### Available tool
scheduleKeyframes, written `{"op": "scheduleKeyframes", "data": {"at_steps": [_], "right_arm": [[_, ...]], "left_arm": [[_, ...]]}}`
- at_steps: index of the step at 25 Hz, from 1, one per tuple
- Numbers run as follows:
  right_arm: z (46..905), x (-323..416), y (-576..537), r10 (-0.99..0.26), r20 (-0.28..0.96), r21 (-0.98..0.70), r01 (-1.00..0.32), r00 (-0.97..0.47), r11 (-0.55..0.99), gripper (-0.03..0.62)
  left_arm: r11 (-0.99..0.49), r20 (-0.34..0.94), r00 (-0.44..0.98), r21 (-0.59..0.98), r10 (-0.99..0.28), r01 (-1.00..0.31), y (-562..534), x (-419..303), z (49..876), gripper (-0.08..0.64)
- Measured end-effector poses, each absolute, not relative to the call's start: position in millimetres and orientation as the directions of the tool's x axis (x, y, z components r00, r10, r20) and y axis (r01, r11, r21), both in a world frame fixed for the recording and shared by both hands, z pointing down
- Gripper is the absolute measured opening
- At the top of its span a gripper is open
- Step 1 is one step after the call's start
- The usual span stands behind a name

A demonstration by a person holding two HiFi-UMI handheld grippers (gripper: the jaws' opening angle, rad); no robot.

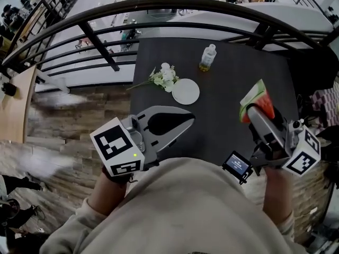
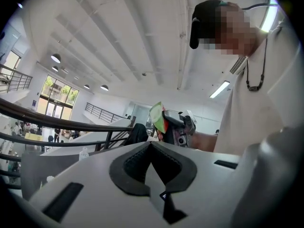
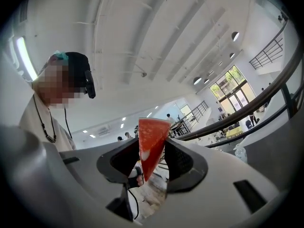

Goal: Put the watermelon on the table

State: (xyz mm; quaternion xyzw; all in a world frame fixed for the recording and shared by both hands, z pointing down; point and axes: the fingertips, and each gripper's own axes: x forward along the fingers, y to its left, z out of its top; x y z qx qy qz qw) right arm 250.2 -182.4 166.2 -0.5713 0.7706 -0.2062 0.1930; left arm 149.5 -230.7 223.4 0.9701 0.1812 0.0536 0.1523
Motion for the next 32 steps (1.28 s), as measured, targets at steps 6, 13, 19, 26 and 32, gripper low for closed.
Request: {"op": "scheduleKeyframes", "data": {"at_steps": [6,13,19,26,32], "right_arm": [[164.6,264.0,-184.2,-0.956,-0.070,-0.539,-0.796,-0.285,0.277,0.179],[171.6,269.9,-193.7,-0.948,-0.032,-0.528,-0.800,-0.315,0.284,0.179],[186.0,268.3,-202.8,-0.937,0.011,-0.546,-0.787,-0.348,0.286,0.179],[210.5,258.8,-218.0,-0.915,0.093,-0.562,-0.780,-0.392,0.276,0.179],[236.1,258.4,-234.6,-0.897,0.125,-0.585,-0.762,-0.424,0.279,0.178]], "left_arm": [[-0.896,0.035,0.936,0.306,0.350,0.323,-227.6,157.6,217.0,0.006],[-0.897,0.025,0.949,0.336,0.314,0.287,-233.9,164.4,221.3,0.006],[-0.893,0.051,0.958,0.378,0.283,0.244,-231.8,152.5,234.9,0.006],[-0.884,0.068,0.965,0.422,0.252,0.201,-233.0,134.5,248.9,0.006],[-0.888,0.103,0.972,0.436,0.211,0.147,-239.6,125.2,275.5,0.006]]}}
